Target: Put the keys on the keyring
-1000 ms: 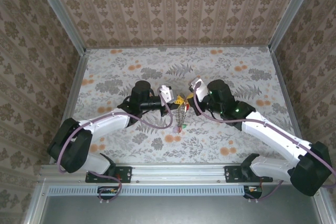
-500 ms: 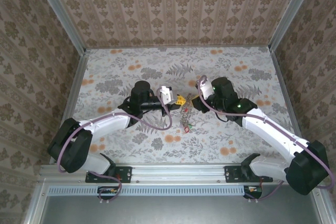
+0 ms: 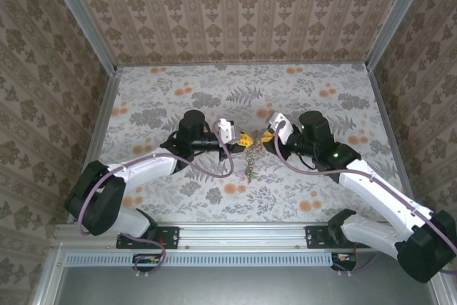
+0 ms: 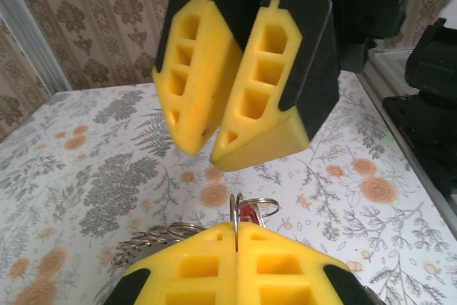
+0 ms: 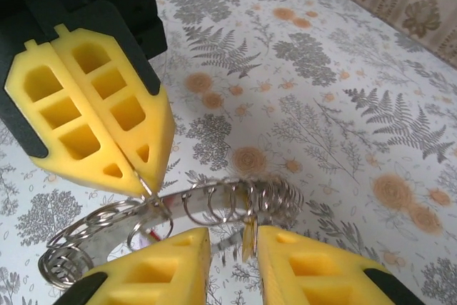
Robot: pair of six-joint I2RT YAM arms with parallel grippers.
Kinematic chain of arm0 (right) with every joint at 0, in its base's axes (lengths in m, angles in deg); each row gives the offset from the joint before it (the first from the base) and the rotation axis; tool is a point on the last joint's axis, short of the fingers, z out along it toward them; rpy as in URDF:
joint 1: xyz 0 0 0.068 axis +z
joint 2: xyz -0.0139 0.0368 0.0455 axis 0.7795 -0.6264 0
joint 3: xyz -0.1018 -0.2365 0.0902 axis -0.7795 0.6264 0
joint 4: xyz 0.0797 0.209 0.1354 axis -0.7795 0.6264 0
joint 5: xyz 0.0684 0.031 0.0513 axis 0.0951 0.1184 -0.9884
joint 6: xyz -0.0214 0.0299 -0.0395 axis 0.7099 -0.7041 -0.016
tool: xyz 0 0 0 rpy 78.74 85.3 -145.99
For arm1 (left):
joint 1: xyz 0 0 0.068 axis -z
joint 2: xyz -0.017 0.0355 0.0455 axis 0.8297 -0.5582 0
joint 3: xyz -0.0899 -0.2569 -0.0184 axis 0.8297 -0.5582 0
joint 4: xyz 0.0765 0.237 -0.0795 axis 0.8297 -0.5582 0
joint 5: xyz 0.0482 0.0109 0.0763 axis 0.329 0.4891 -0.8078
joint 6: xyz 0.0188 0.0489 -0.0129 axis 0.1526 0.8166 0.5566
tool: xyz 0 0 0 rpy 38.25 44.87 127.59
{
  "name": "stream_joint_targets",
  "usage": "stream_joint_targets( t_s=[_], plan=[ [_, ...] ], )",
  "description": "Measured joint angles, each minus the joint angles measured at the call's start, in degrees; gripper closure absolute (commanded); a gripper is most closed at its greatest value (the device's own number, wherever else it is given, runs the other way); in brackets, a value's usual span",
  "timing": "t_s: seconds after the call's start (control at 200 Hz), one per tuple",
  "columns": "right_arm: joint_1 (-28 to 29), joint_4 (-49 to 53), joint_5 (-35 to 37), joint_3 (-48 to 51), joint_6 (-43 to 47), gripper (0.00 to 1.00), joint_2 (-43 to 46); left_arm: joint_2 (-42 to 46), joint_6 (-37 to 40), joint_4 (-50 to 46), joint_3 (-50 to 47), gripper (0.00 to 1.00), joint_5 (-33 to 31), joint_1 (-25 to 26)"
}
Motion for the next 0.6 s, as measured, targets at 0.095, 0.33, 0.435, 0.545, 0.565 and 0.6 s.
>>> stream_joint_targets(
  t_s=[0.095, 0.33, 0.435, 0.545, 0.565, 0.6],
  plan=[
    [0.0, 0.1, -2.8, -0.9, 3.0, 0.78, -1.5, 0.0, 0.0, -0.5, 0.1, 1.0, 0.7, -0.2],
    [0.0, 0.2, -7.3, -1.4, 8.3, 0.78, -2.5, 0.0, 0.0, -2.1, 0.9, 1.0, 1.4, -0.4],
    [0.0, 0.4, -8.1, -1.4, 9.4, 0.78, -2.5, 0.0, 0.0, -2.6, 0.9, 1.0, 1.7, -0.4],
    [-0.1, 0.6, -8.3, -1.4, 10.1, 0.77, -2.5, 0.0, 0.0, -2.9, 1.0, 1.0, 1.8, -0.4],
    [-0.1, 0.6, -8.3, -1.4, 10.4, 0.77, -2.5, 0.0, 0.0, -2.9, 1.0, 1.0, 1.8, -0.4],
    [-0.1, 0.7, -8.3, -1.4, 10.7, 0.77, -2.5, 0.0, 0.0, -2.9, 1.0, 1.0, 1.8, -0.4]
  ],
)
